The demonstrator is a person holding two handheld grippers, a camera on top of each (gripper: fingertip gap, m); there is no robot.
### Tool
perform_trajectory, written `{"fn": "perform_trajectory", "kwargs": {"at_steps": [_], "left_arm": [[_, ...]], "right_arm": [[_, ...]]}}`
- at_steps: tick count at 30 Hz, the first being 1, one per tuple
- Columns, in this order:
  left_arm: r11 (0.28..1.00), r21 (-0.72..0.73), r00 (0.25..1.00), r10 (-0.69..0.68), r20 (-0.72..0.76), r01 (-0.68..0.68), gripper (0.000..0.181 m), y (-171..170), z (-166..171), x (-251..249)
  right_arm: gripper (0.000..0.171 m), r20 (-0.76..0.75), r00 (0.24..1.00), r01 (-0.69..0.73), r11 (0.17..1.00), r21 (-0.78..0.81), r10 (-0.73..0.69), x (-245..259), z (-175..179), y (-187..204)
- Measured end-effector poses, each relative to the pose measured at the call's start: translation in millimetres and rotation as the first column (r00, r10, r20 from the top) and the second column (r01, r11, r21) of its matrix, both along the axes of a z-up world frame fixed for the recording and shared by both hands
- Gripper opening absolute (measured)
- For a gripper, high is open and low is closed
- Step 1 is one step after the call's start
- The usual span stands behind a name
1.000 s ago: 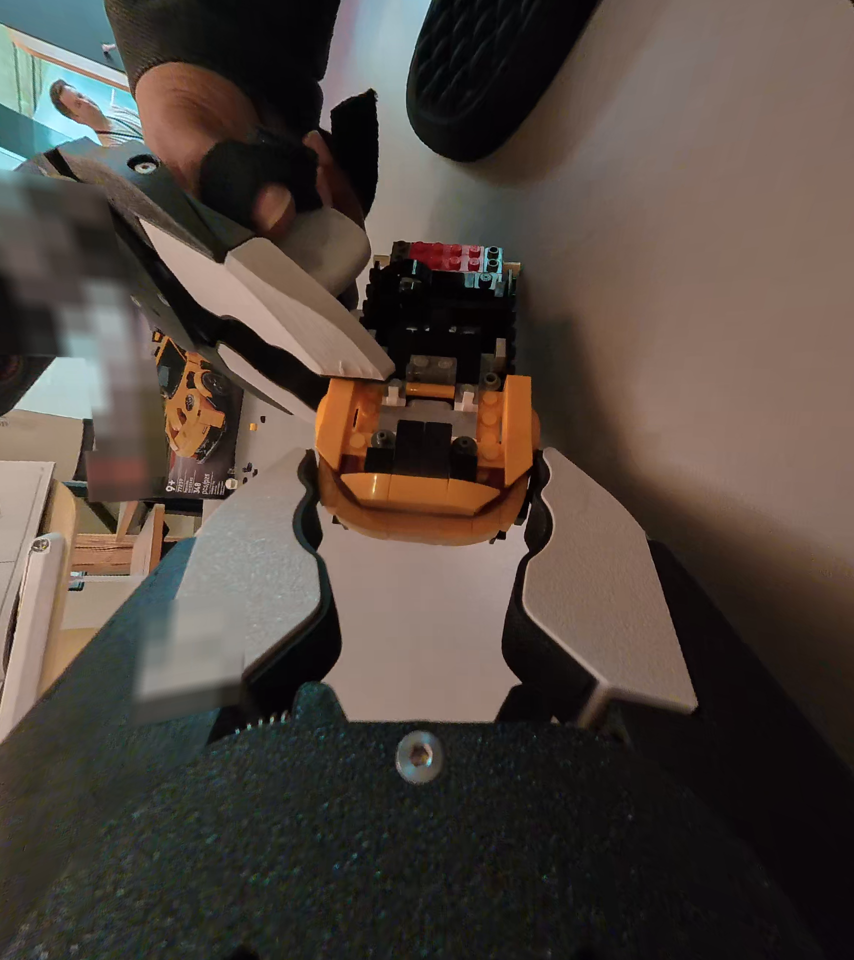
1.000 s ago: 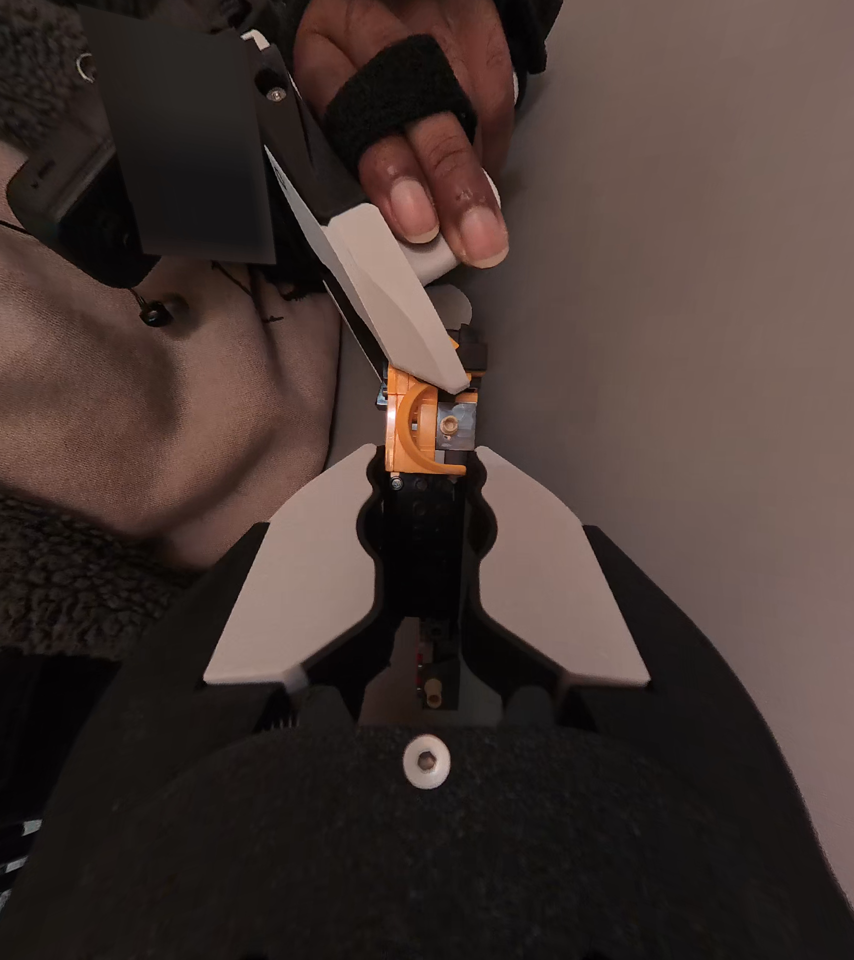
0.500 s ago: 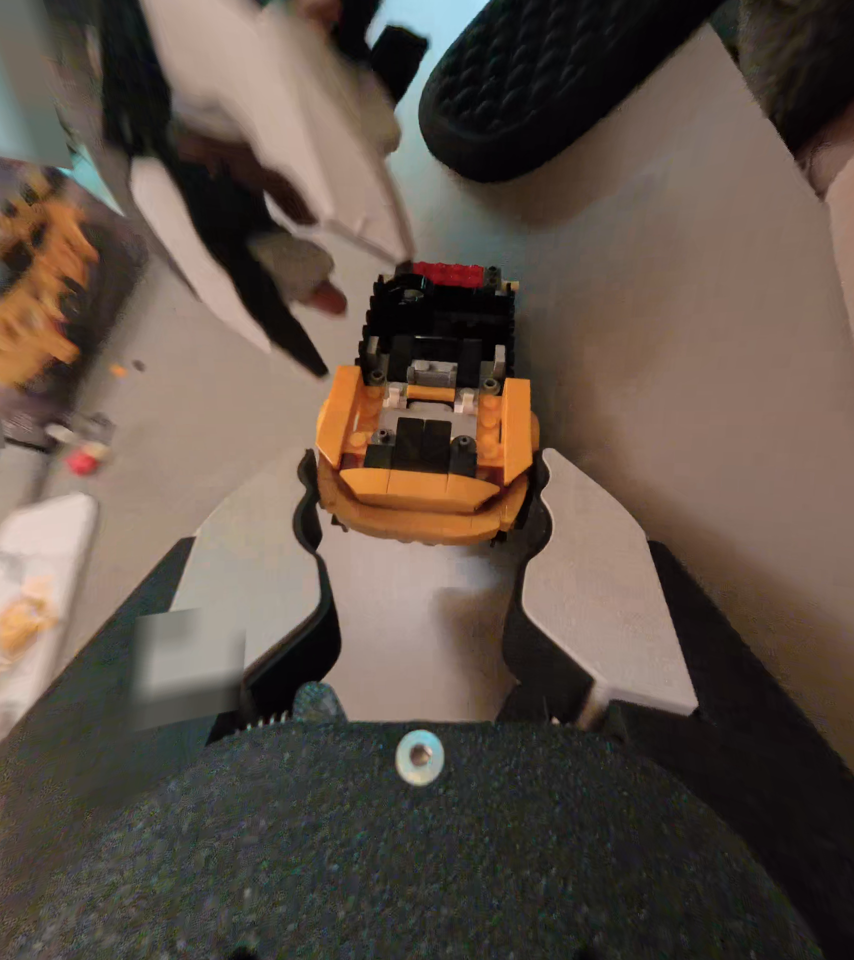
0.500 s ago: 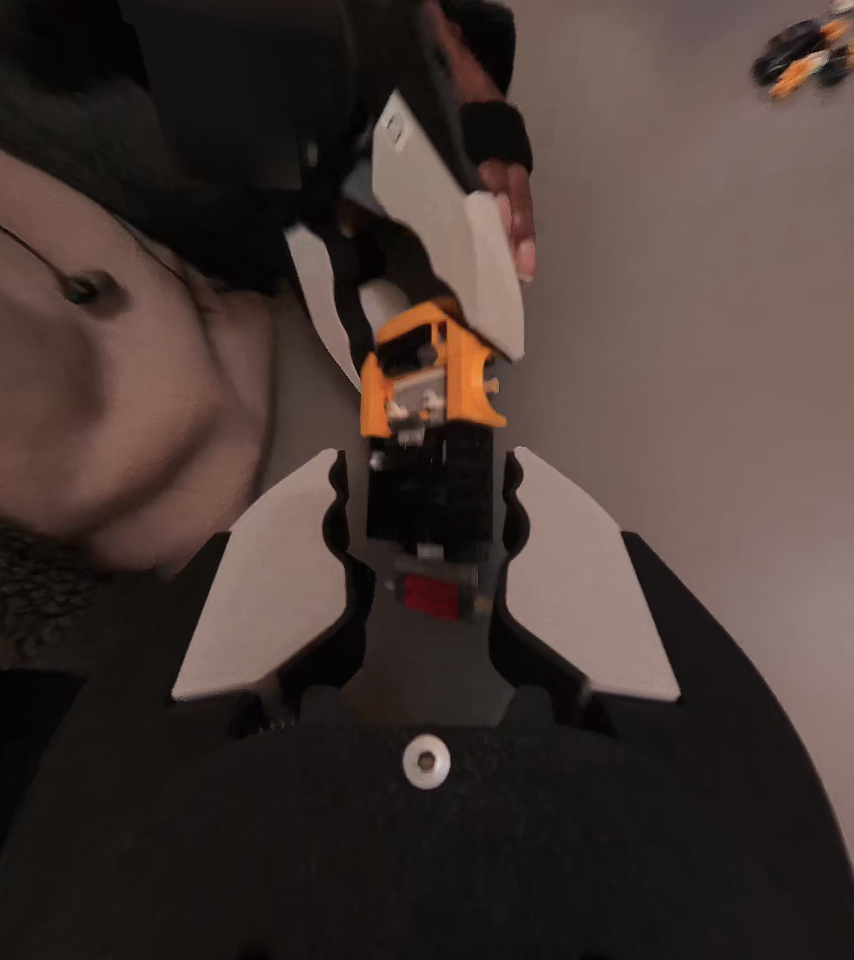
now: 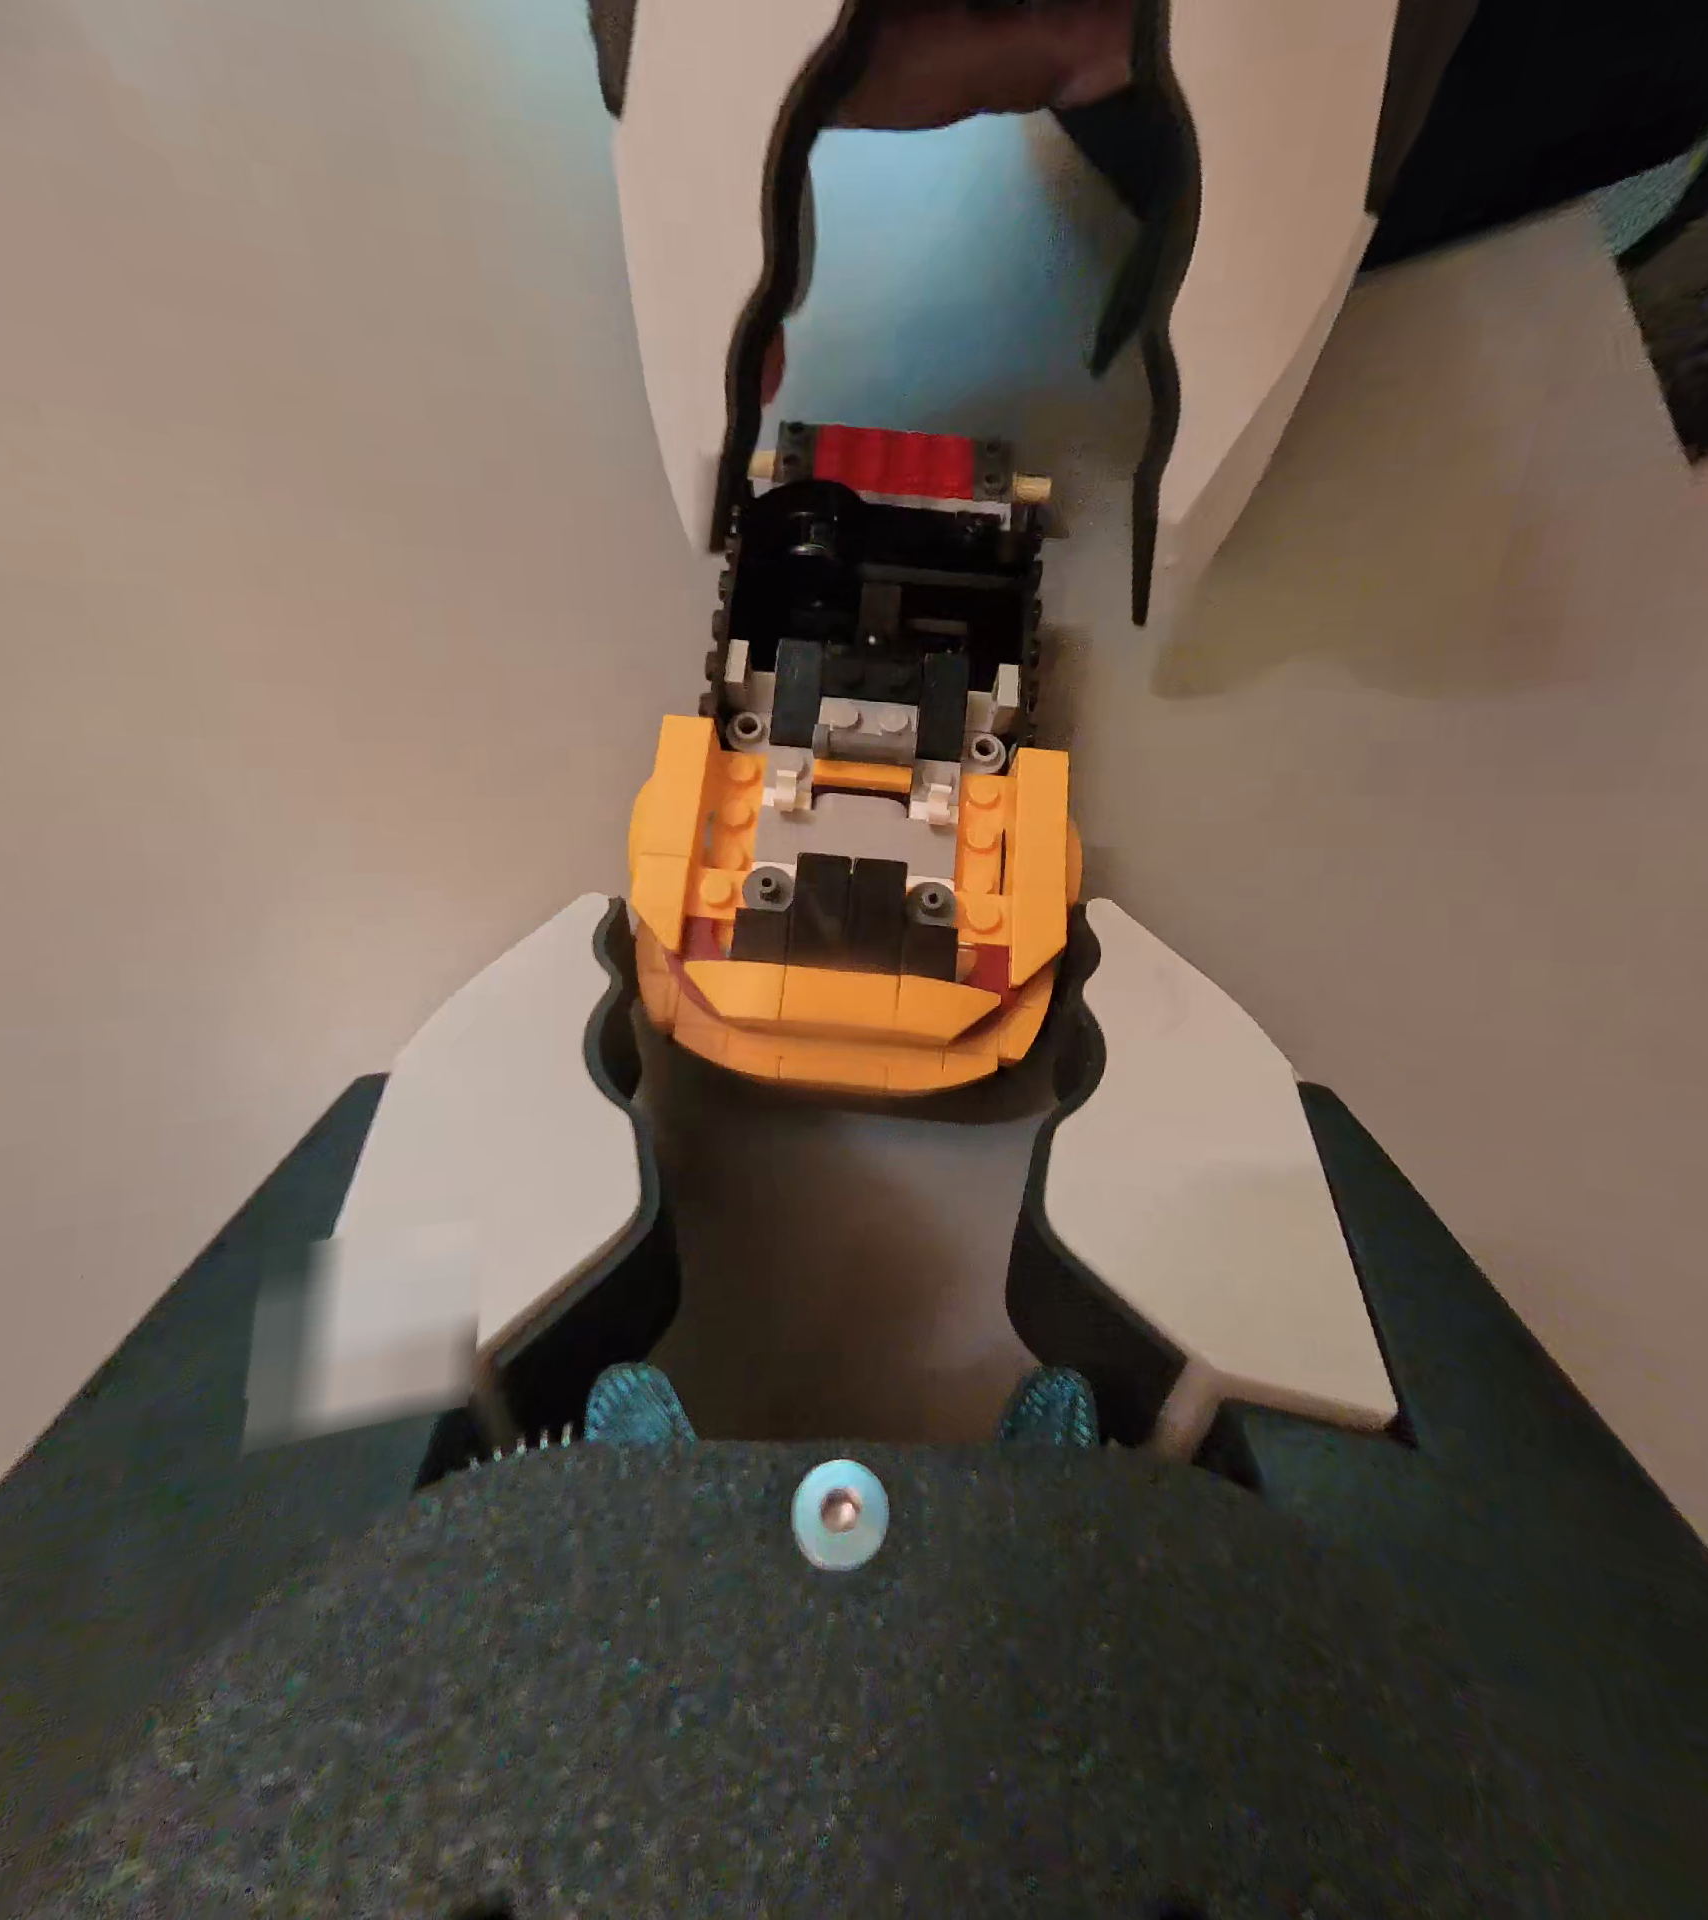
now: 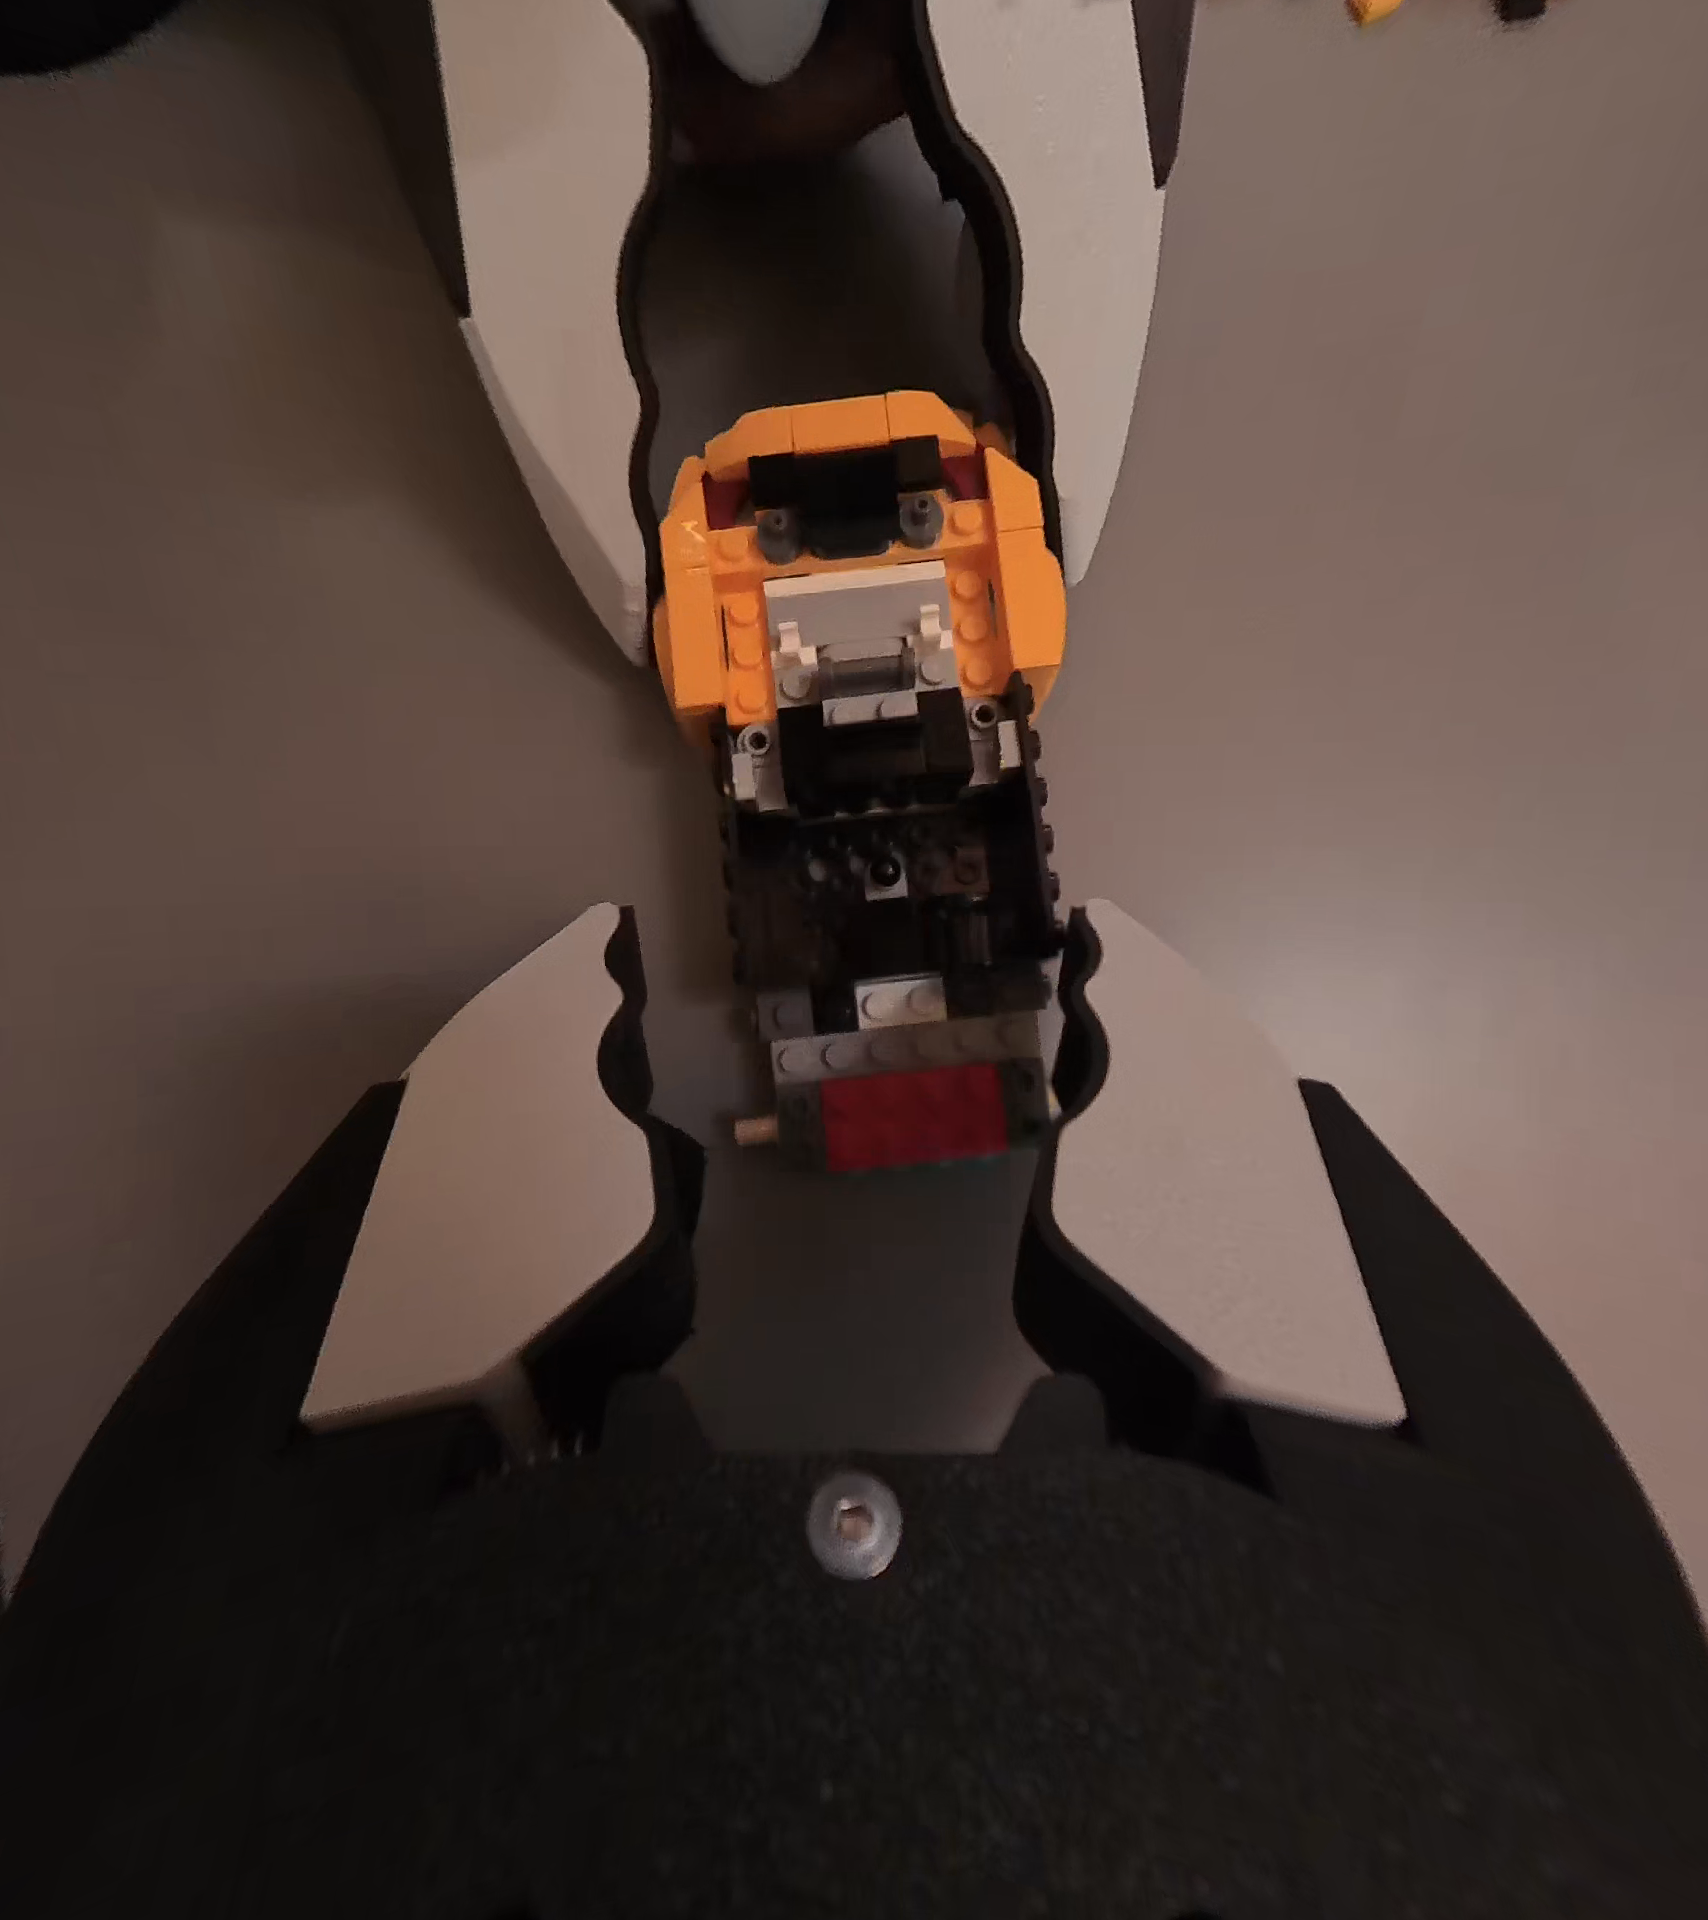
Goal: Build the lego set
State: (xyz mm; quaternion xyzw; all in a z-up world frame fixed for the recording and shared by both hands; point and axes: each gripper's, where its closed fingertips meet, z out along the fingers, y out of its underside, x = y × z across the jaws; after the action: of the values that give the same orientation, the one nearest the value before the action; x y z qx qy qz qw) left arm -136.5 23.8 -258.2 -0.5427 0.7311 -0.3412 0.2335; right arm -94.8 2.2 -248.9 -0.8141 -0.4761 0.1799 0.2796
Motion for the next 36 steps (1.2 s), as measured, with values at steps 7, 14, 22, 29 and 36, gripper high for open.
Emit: {"fn": "perform_trajectory", "kwargs": {"at_steps": [7,14,22,29,36], "left_arm": [[0.997,0.029,0.997,0.071,0.023,-0.072,0.079,12.4,2.6,-0.8],[0.966,0.046,0.958,0.243,0.151,-0.253,0.065,46.2,30.4,-4.9],[0.969,-0.008,0.964,0.247,0.101,-0.248,0.033,38.3,25.4,-9.9],[0.958,0.155,0.970,0.238,0.038,-0.241,0.026,35.0,6.1,-3.9],[0.920,0.179,0.938,0.341,0.064,-0.347,0.022,59.5,9.5,-7.6]], "right_arm": [[0.062,0.055,0.997,0.056,0.998,0.027,-0.058,3.0,-0.8,18.4],[0.062,0.014,0.953,0.301,0.953,0.042,-0.302,12.7,9.4,34.7],[0.062,0.034,0.796,0.602,0.796,0.065,-0.605,36.6,-0.3,44.3],[0.062,0.047,0.879,0.476,0.879,-0.036,-0.474,-11.9,2.3,3.5],[0.057,0.010,0.996,0.082,0.989,0.125,-0.084,0.4,42.1,10.1]]}}
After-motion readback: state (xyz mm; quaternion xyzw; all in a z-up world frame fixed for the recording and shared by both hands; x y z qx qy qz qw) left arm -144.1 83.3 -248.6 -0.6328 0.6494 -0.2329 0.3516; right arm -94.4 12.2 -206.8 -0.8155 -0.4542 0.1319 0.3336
